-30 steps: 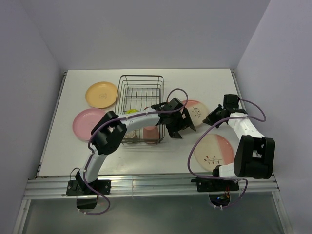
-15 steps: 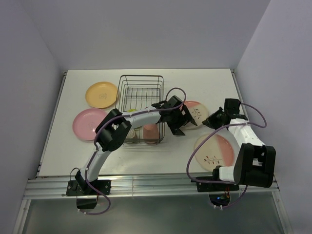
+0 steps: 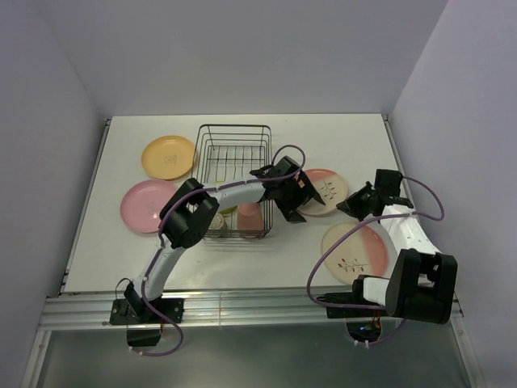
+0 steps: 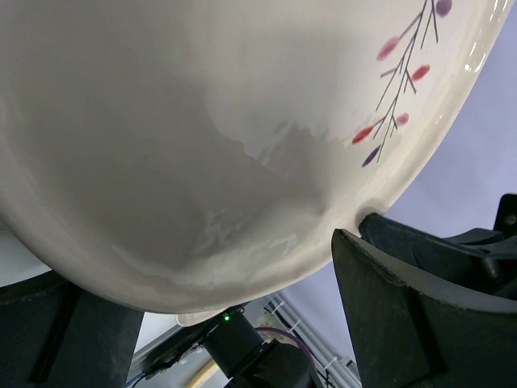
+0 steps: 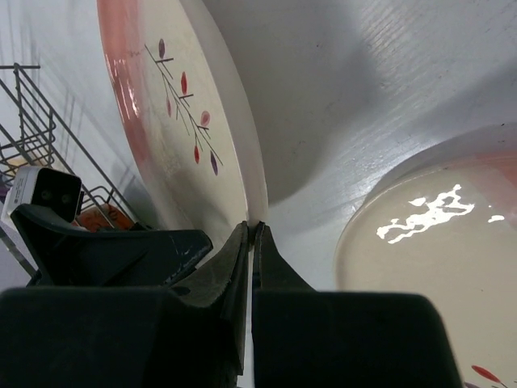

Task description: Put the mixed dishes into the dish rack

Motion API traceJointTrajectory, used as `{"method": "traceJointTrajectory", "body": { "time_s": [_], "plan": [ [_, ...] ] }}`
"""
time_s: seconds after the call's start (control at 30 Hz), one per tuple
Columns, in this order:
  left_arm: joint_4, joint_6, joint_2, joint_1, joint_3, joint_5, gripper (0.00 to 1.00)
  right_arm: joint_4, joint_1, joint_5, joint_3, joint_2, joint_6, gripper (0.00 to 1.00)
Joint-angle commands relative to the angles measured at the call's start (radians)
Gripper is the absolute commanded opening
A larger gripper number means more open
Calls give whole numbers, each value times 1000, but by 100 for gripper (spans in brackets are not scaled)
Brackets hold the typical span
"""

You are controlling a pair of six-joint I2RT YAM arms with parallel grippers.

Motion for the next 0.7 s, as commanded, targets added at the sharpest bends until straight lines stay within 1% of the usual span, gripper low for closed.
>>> {"method": "traceJointTrajectory", "body": {
  "time_s": [0.0, 0.4, 0.67],
  "plan": [
    [56, -39, 14, 18, 47, 2, 92, 75, -13, -66, -11, -56, 9, 0],
    [135, -101, -39, 23, 4, -42, 89, 63, -24, -74, -40, -116, 12, 0],
    [244, -160, -59, 24, -48, -21, 85, 55, -28, -74, -60, -136, 12, 0]
  ]
}}
